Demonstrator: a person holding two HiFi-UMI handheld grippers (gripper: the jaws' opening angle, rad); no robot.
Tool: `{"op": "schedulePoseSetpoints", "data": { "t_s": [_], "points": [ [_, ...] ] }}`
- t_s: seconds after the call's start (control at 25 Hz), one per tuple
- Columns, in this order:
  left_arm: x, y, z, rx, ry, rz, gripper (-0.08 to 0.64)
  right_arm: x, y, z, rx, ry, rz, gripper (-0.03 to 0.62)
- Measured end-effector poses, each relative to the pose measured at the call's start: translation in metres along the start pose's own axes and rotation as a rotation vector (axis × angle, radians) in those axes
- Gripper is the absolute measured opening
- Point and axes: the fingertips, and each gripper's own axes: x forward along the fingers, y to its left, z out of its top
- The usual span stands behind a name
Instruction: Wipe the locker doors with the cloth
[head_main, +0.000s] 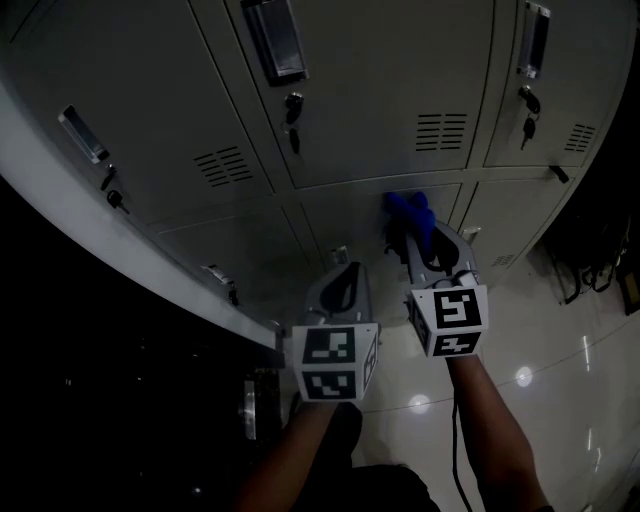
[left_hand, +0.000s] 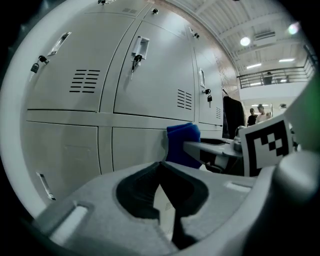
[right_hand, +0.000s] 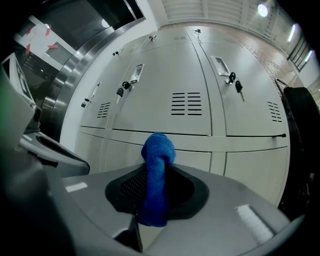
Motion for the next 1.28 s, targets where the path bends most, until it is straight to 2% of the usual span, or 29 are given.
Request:
{"op": "schedulePoseSetpoints", "data": {
  "t_s": [0.32, 0.52, 0.68, 0.88, 1.28],
  "points": [
    [0.007, -0.007, 0.001, -0.009, -0.013, -0.002, 0.003, -0.011, -0.057, -0.004, 0.001, 0.007, -0.105, 0.083],
    [0.005, -0.002, -0.001, -0.014, -0.008, 0.005, 0.003, -0.014, -0.065, -0.003, 0.013, 0.003, -0.120, 0.083],
    [-0.001, 0.010, -0.002, -0.026, -0.014, 0.027, 0.003, -0.022, -0.037, 0.007, 0.019, -0.027, -0.078, 0.083],
    [-0.011, 0.036, -0.009, -0.041, -0.015, 0.076, 0.003, -0.021, 0.027, 0.010, 0.032, -0.055, 0.036, 0.083],
    [-0.024, 0.076, -0.027, -0.006, -0.041, 0.153, 0.003, 0.007, 0.115, -0.024, 0.048, -0.023, 0.170, 0.083]
  ]
}}
